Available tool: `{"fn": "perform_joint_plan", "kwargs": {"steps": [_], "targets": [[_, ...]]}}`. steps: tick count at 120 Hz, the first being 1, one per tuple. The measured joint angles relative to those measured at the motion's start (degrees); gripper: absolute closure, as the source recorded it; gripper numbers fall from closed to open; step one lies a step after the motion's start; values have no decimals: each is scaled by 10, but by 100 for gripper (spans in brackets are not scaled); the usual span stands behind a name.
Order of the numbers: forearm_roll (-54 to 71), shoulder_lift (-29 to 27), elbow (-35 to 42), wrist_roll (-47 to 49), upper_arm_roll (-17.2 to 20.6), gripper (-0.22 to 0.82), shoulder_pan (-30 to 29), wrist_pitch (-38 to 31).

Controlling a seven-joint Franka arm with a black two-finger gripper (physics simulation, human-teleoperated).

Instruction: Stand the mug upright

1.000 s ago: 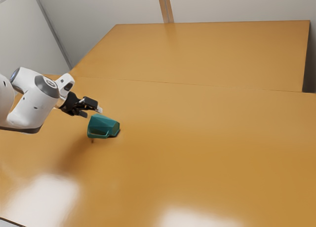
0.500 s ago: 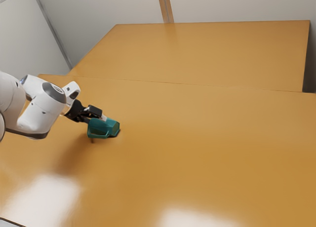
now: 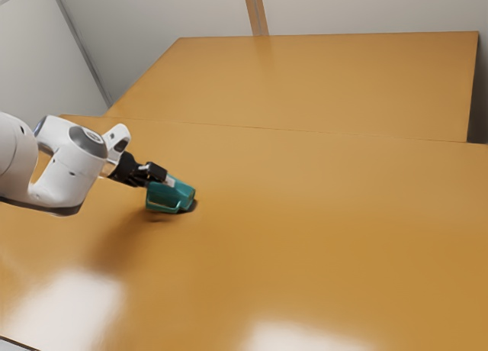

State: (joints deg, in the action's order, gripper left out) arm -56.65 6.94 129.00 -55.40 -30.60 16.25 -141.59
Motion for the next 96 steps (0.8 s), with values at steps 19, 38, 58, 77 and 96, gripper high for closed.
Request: {"fn": "perform_joint_plan", "kwargs": {"steps": [19,38,58,77,96], "targets": [[0,1,-5,8,17,25,3,1],[0,3,-13,24,42,34,6,2],[-1,3,-21,42,53,52,12,2],[0,2,-26,56,54,68,12,2],[6,-5,-32,67,53,73,12,10]]}}
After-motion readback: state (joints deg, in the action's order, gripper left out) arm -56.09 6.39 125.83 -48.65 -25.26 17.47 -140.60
